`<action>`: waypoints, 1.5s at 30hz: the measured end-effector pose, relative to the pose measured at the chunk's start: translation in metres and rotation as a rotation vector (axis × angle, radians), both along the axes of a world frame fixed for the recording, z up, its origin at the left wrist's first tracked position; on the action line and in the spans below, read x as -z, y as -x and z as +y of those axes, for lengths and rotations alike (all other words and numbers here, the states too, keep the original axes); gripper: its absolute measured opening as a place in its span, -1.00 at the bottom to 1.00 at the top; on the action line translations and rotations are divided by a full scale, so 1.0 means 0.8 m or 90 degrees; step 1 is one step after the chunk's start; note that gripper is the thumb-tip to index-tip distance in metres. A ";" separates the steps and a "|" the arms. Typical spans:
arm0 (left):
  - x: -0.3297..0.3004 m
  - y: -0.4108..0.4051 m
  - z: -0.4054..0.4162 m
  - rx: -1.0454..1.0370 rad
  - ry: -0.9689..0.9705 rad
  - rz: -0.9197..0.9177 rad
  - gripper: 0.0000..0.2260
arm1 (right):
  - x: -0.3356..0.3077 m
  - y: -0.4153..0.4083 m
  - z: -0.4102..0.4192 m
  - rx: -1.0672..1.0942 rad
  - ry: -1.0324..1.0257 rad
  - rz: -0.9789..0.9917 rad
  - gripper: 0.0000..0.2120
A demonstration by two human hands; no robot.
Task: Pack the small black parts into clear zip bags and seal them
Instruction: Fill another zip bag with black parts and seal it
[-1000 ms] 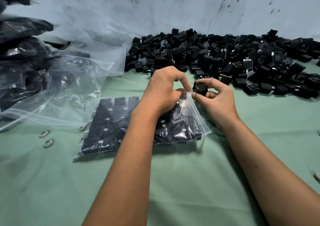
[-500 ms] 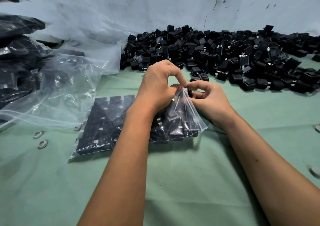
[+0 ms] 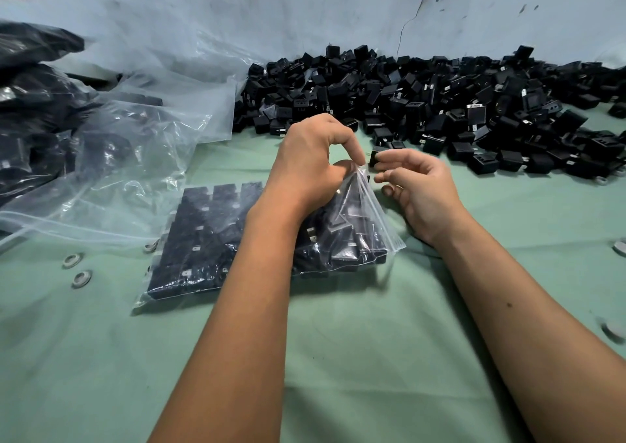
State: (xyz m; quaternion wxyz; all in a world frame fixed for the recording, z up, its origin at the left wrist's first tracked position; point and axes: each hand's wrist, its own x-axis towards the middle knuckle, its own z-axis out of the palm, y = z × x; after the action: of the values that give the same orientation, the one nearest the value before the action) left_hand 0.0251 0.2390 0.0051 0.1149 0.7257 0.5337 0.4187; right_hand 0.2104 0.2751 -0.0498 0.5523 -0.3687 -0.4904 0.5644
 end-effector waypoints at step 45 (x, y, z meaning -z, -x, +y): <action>0.002 -0.005 -0.001 0.009 0.019 -0.017 -0.79 | 0.003 0.003 0.004 0.479 -0.133 -0.313 -0.86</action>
State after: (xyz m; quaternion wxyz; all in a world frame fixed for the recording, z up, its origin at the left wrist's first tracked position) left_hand 0.0291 0.2383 0.0036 0.1361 0.7218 0.5334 0.4194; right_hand 0.2079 0.2781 -0.0523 0.6202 -0.5864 -0.4933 0.1675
